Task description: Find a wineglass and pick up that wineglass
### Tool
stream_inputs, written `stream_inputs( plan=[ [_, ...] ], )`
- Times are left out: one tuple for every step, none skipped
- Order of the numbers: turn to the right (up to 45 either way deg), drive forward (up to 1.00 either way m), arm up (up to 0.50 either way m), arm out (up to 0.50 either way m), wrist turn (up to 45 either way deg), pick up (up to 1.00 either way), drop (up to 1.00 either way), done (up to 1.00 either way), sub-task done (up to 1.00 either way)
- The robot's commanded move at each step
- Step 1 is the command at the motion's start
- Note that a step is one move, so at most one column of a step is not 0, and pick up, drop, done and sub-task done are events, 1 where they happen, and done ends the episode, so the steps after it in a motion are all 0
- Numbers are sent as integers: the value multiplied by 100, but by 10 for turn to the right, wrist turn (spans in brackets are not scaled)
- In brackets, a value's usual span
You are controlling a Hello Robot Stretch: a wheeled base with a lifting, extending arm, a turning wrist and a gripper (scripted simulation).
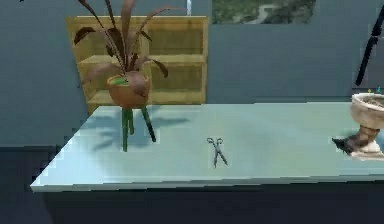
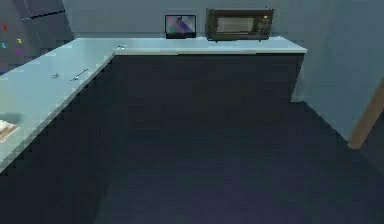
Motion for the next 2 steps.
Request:
stream_inputs(
  plan=[
    [450, 0, 0, 0, 0, 0, 0, 0, 0],
    [210, 0, 0, 0, 0, 0, 0, 0, 0]
  ],
)
